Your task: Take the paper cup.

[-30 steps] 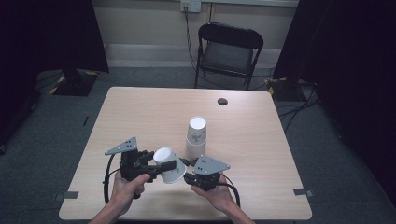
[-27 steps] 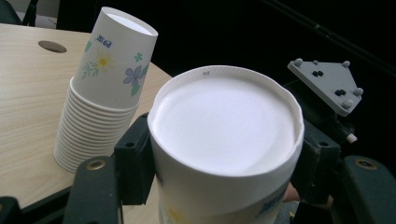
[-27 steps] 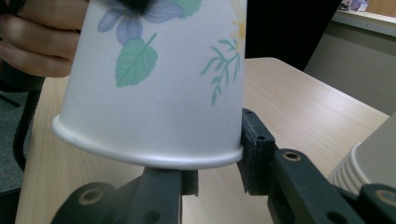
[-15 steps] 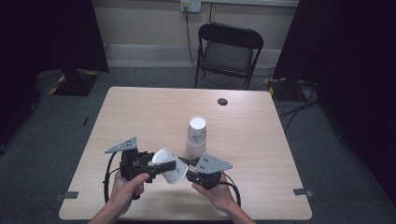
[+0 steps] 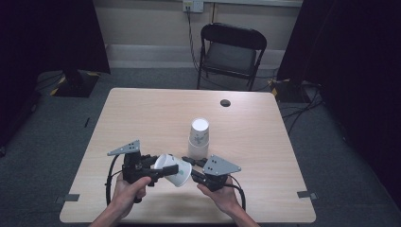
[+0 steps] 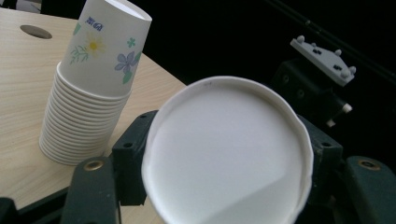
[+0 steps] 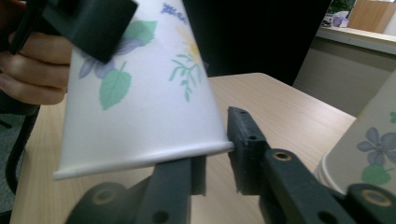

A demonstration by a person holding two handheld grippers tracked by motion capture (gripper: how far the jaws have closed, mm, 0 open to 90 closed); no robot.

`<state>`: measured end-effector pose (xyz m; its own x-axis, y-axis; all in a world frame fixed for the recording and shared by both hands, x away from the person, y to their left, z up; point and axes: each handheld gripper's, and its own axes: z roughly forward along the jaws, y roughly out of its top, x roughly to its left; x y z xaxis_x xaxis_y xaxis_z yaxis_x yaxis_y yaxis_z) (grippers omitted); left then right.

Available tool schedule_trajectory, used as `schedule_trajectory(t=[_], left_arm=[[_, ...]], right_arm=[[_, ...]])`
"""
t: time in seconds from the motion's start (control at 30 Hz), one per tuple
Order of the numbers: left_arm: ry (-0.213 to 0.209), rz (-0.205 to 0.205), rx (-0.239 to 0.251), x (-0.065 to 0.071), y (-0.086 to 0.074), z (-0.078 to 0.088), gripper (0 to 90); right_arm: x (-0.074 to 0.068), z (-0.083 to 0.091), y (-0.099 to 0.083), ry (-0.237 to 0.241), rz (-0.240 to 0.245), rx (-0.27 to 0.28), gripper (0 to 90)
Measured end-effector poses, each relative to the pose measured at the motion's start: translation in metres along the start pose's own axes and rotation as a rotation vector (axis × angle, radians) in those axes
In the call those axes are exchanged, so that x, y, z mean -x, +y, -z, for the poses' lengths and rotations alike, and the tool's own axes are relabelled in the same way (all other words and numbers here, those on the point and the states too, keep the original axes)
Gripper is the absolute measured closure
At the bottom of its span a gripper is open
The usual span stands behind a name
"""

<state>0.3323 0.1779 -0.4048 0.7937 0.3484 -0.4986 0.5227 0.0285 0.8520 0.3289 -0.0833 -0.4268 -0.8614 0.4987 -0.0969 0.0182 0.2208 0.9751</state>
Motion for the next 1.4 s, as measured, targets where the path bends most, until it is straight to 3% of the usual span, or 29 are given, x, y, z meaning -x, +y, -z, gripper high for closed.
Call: schedule_trajectory(t=[0.27,0.4,0.67,1.4], left_arm=[[-0.013,-0.018,0.008,-0.001,-0.001,0.000,32.2],[0.009,-0.071,0.000,0.002,-0.001,0.000,31.1],[0.050,-0.121,-0.010,0.003,0.000,0.004,23.0],[0.084,-0.125,0.008,0.000,0.003,0.010,18.3]], right_arm=[[-0.002,0.002,0.001,-0.001,0.021,-0.012,81.9],[-0.001,0.002,0.000,-0.002,0.018,-0.020,81.5],[0.002,0.005,0.000,-0.002,-0.001,-0.030,82.3],[0.002,0.005,0.000,0.079,-0.050,-0.088,86.1]])
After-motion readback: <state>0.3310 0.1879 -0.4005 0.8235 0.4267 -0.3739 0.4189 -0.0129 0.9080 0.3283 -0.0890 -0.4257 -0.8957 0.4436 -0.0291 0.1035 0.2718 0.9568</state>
